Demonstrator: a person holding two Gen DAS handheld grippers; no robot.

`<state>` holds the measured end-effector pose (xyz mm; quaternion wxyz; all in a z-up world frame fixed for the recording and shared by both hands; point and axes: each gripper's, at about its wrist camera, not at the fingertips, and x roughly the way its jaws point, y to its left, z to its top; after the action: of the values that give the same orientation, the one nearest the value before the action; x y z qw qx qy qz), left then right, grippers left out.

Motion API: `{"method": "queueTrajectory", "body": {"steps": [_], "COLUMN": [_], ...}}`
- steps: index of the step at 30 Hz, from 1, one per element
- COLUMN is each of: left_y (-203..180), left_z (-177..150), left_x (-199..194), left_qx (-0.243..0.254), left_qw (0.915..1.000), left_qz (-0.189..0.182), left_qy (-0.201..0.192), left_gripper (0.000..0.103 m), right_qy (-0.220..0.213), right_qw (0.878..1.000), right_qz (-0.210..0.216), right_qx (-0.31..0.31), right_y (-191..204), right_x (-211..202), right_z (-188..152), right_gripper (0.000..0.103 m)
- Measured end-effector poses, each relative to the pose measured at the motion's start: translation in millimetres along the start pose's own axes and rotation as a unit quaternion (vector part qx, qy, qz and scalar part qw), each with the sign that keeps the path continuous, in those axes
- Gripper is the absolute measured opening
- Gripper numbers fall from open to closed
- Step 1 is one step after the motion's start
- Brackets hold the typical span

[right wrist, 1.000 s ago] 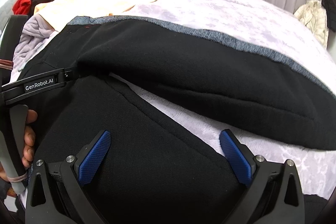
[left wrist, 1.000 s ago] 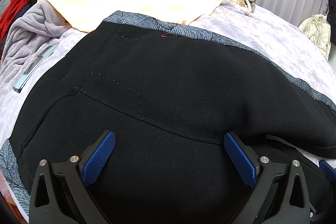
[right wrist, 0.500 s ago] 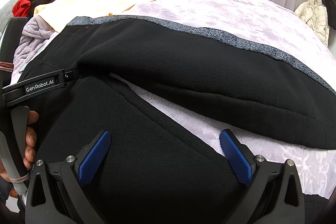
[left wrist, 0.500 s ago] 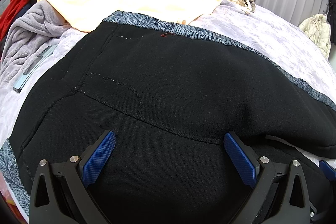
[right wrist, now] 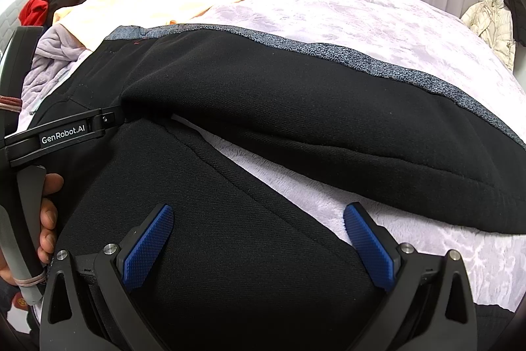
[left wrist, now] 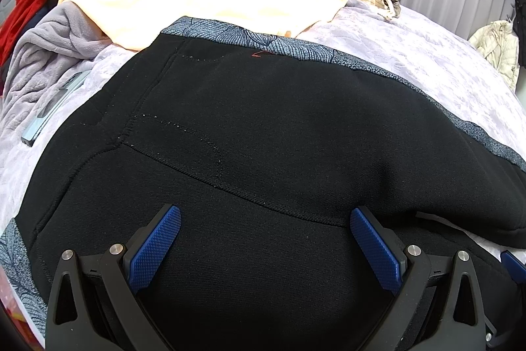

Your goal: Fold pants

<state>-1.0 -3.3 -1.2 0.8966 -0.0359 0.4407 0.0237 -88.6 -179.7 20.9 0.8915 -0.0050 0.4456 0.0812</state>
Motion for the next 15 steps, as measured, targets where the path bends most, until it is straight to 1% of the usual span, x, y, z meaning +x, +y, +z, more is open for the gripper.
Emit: {"method": "queueTrajectory", "body": {"steps": [3,6,8,9,10,11,12,13,14,15], "left_y": [-0.7,-3.0,3.1,8.0,14.5,21.8,26.3,31.2,36.4,41.7], "left_z": [0.9,5.3,13.3,18.7,25.7,34.5,43.0,54.0,66.4,78.1], "left_x": [-0.2,-1.0,-6.3,-10.4,-16.9,-24.5,-29.7,-36.1,-40.9,-43.0], "left_qx": [-0.003,0.003,-0.007,-0.015,-0.024,-0.030,-0.031,-0.026,-0.021,-0.021], "left_qw": [1.0000,0.9999,0.9995,0.9989,0.9982,0.9973,0.9967,0.9968,0.9969,0.9967], "left_qz": [0.000,0.007,-0.011,-0.027,-0.042,-0.057,-0.064,-0.068,-0.070,-0.072], "left_qy": [0.004,0.014,0.030,0.034,0.035,0.035,0.038,0.033,0.029,0.031], "left_gripper": [0.103,0.103,0.103,0.103,0.103,0.103,0.103,0.103,0.103,0.103], "right_qy": [-0.001,0.014,0.037,0.065,0.074,0.041,-0.018,-0.074,-0.099,-0.126], "right_qw": [1.000,1.000,0.999,0.998,0.997,0.998,0.997,0.992,0.989,0.983], "right_qz": [-0.003,-0.012,-0.007,0.007,0.025,0.046,0.062,0.080,0.091,0.115], "right_qx": [0.001,0.003,0.005,0.008,0.016,0.034,0.049,0.060,0.063,0.066], "right_y": [1.7,3.0,2.4,1.2,-1.0,-3.9,-6.0,-6.6,-6.2,-4.7], "right_x": [0.6,6.5,5.3,4.8,-1.5,-18.0,-38.7,-59.3,-69.6,-82.6], "right_z": [0.7,5.3,11.3,17.1,23.8,31.1,38.2,47.4,54.4,69.0], "right_gripper": [0.103,0.103,0.103,0.103,0.103,0.103,0.103,0.103,0.103,0.103]}}
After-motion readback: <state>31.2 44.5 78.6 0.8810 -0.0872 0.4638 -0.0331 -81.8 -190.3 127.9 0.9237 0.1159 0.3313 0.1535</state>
